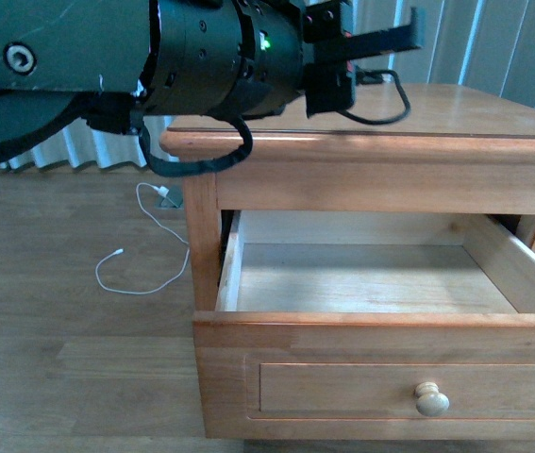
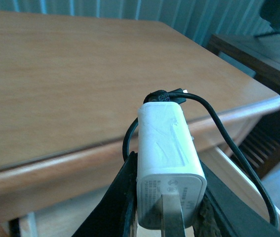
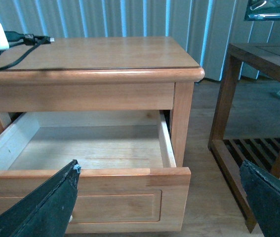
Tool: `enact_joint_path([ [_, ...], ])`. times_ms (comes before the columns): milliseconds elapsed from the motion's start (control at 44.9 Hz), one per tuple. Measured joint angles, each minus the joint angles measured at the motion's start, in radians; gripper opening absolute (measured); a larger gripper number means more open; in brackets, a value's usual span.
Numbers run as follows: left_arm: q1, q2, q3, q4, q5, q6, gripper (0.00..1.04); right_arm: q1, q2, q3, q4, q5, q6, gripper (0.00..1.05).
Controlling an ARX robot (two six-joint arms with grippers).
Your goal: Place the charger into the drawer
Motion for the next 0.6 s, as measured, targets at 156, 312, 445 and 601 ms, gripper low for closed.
enact_joint_path([
  [156, -0.017, -0.026, -0.05, -0.011, 0.089, 0.026, 0.24, 0.0, 0.0, 0.0, 0.0, 0.0, 0.0, 0.96],
  [312, -0.015, -0.026, -0.071, -0.047, 0.104, 0.034, 0.24, 0.0, 0.0, 0.0, 0.0, 0.0, 0.0, 0.96],
  [445, -0.007, 0.008, -0.078, -0.073, 0.127, 0.041, 0.24, 0.0, 0.0, 0.0, 0.0, 0.0, 0.0, 0.96],
  [601, 0.005, 0.07, -0.077, -0.08, 0.139, 0.052, 0.24, 0.0, 0.0, 0.0, 0.0, 0.0, 0.0, 0.96],
])
